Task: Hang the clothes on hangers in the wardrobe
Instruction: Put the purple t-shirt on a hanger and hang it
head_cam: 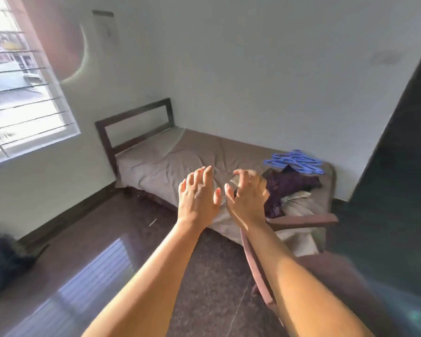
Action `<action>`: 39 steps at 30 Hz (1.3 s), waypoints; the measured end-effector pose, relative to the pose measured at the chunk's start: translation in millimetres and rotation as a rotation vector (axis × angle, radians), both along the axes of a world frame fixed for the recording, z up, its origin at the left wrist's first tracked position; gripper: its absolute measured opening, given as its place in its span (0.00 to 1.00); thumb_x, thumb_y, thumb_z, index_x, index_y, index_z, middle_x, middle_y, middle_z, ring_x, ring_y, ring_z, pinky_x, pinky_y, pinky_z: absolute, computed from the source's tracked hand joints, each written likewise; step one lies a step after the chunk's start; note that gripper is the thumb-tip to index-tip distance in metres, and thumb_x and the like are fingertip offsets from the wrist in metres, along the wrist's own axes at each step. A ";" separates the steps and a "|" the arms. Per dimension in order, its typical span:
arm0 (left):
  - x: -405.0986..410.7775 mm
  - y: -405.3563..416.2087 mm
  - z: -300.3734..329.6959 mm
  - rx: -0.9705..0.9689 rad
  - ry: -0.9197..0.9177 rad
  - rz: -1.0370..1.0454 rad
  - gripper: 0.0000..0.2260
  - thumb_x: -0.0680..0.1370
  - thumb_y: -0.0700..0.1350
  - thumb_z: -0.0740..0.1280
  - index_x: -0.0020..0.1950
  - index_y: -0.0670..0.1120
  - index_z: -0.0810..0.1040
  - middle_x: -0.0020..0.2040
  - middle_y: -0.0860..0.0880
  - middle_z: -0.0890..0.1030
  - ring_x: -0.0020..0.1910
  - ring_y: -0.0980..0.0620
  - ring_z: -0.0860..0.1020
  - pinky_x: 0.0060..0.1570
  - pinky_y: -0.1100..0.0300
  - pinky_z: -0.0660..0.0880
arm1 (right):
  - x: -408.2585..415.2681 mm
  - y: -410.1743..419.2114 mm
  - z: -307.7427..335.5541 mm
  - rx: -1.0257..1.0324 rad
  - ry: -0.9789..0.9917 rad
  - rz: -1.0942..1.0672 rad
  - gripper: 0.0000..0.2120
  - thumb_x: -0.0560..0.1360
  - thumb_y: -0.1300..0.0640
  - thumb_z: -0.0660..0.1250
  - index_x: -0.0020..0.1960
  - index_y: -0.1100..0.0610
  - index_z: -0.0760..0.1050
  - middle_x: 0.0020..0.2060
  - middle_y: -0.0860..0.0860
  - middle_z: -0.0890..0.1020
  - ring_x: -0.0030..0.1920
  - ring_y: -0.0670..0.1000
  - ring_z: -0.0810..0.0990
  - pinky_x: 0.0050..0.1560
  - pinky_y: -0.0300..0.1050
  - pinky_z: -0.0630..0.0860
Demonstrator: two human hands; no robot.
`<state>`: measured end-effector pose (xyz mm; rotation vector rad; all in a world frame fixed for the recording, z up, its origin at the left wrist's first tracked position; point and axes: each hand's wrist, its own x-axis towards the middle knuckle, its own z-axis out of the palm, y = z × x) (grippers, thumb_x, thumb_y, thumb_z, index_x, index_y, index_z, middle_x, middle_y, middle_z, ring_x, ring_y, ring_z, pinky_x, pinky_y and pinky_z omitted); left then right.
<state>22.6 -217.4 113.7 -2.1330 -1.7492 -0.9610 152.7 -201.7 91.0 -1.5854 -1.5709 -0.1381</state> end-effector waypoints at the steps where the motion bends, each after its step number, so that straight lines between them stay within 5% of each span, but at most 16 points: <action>1: -6.1 11.7 -13.4 -0.027 0.009 -0.005 0.26 0.75 0.51 0.68 0.70 0.46 0.66 0.66 0.47 0.73 0.65 0.45 0.71 0.63 0.48 0.68 | -7.2 17.0 -6.2 -0.035 0.005 0.030 0.17 0.74 0.44 0.62 0.60 0.49 0.70 0.60 0.52 0.72 0.58 0.57 0.70 0.55 0.58 0.71; 5: -36.4 60.5 -42.2 -0.102 0.053 0.019 0.28 0.74 0.50 0.68 0.71 0.46 0.62 0.69 0.45 0.71 0.66 0.43 0.70 0.64 0.47 0.67 | -32.4 86.6 -20.1 -0.156 -0.075 0.079 0.18 0.75 0.48 0.63 0.63 0.52 0.69 0.62 0.54 0.69 0.60 0.58 0.68 0.56 0.58 0.69; 11: -84.1 160.1 -73.2 -0.175 0.022 0.055 0.29 0.76 0.56 0.55 0.73 0.43 0.65 0.69 0.43 0.70 0.68 0.43 0.69 0.65 0.46 0.67 | -84.9 175.3 -60.9 -0.299 0.044 0.060 0.17 0.76 0.49 0.63 0.63 0.52 0.68 0.63 0.53 0.68 0.61 0.56 0.65 0.56 0.54 0.66; 17: -109.7 285.7 -102.3 -0.246 0.165 -0.118 0.28 0.74 0.49 0.68 0.72 0.41 0.67 0.68 0.42 0.72 0.65 0.40 0.71 0.63 0.45 0.68 | -94.3 278.6 -101.6 -0.496 -0.124 -0.004 0.16 0.78 0.47 0.60 0.63 0.52 0.65 0.62 0.52 0.66 0.62 0.56 0.65 0.58 0.54 0.67; 20: -107.7 346.4 -111.1 -0.306 0.182 -0.193 0.29 0.73 0.47 0.70 0.71 0.40 0.67 0.66 0.42 0.72 0.64 0.40 0.71 0.62 0.45 0.69 | -86.1 327.6 -123.6 -0.668 0.017 -0.066 0.16 0.78 0.49 0.61 0.63 0.52 0.65 0.63 0.54 0.66 0.63 0.58 0.65 0.60 0.54 0.67; 23: -86.3 399.7 -125.8 -0.391 0.203 -0.280 0.29 0.74 0.47 0.70 0.72 0.41 0.66 0.67 0.42 0.72 0.65 0.40 0.70 0.63 0.45 0.68 | -60.7 364.6 -147.2 -0.751 0.270 -0.199 0.16 0.76 0.52 0.63 0.63 0.52 0.67 0.64 0.55 0.67 0.64 0.58 0.66 0.59 0.53 0.68; 28: -22.9 480.4 -163.1 -0.484 0.259 -0.445 0.29 0.76 0.50 0.66 0.74 0.43 0.63 0.69 0.44 0.70 0.67 0.42 0.68 0.66 0.47 0.65 | 10.3 419.1 -186.1 -0.680 0.409 -0.436 0.13 0.77 0.58 0.61 0.62 0.57 0.71 0.61 0.56 0.72 0.59 0.56 0.74 0.56 0.47 0.71; 32: 41.1 540.8 -205.4 -0.546 0.320 -0.567 0.29 0.78 0.52 0.64 0.76 0.43 0.61 0.70 0.44 0.69 0.68 0.42 0.67 0.67 0.48 0.64 | 78.1 471.4 -236.4 -0.841 0.571 -0.560 0.18 0.77 0.59 0.62 0.66 0.59 0.71 0.65 0.58 0.70 0.63 0.59 0.73 0.62 0.48 0.70; 39: 132.6 641.4 -258.5 -0.672 0.370 -0.678 0.29 0.81 0.51 0.58 0.78 0.44 0.53 0.74 0.45 0.62 0.73 0.44 0.60 0.71 0.50 0.60 | 157.1 529.3 -319.3 -1.167 0.495 -0.515 0.25 0.78 0.64 0.57 0.74 0.54 0.62 0.70 0.56 0.66 0.68 0.58 0.69 0.67 0.51 0.68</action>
